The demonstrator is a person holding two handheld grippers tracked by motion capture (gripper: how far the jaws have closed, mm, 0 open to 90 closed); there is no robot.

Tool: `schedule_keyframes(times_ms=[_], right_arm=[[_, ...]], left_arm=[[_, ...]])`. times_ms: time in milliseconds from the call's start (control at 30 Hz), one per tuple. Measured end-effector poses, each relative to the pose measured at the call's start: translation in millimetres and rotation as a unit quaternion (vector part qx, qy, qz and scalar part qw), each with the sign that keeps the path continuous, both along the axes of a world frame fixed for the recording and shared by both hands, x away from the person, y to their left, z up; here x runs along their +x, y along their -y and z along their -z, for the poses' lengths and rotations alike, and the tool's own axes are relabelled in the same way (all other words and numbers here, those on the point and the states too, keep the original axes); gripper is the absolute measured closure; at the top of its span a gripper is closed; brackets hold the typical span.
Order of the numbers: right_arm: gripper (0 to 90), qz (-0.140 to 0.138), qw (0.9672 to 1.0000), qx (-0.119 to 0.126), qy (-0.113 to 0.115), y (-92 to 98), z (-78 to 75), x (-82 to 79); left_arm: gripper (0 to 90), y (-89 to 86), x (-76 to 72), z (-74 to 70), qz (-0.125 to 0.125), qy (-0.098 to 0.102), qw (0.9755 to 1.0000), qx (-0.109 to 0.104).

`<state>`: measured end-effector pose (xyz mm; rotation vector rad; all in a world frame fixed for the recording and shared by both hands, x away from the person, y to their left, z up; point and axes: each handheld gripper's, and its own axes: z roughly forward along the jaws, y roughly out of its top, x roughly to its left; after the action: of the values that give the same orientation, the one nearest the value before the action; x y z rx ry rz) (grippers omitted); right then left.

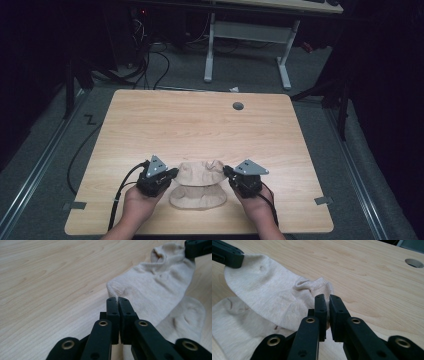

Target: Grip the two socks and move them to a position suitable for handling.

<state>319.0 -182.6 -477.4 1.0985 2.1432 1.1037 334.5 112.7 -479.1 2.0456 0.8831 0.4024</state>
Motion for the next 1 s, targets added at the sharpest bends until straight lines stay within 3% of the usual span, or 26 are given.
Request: schedule_keyframes(times_ms=[200,367,500,667,867,1000], right_arm=[[85.3,-0.012,0.9999,-0.004,0.003,-1.5,-2.6,-14.1],[85.2,-0.025,0.9996,-0.011,0.000,-5.8,-2.6,-24.2],[85.3,-0.035,0.9991,-0.019,-0.010,-9.5,2.7,-34.8],[85.2,-0.038,0.9988,-0.028,-0.015,-10.8,6.6,-39.2],[85.2,-0.036,0.9980,-0.038,-0.035,-4.3,17.9,-43.8],[85.1,-0.036,0.9967,-0.047,-0.056,-5.0,27.9,-40.3]], left_arm=[[88.1,-4.2,-14.4,1.7,0.009,-0.003,1.0000,0.000],[88.1,-10.1,-28.4,4.4,0.012,-0.011,0.9997,-0.016],[88.1,-21.7,-41.7,8.0,0.014,-0.026,0.9994,-0.017],[88.1,-18.8,-38.7,13.2,0.020,-0.035,0.9991,-0.010],[88.0,-9.9,-36.8,21.6,0.026,-0.039,0.9988,0.017],[87.9,-7.9,-30.7,34.0,0.022,-0.061,0.9971,0.040]])
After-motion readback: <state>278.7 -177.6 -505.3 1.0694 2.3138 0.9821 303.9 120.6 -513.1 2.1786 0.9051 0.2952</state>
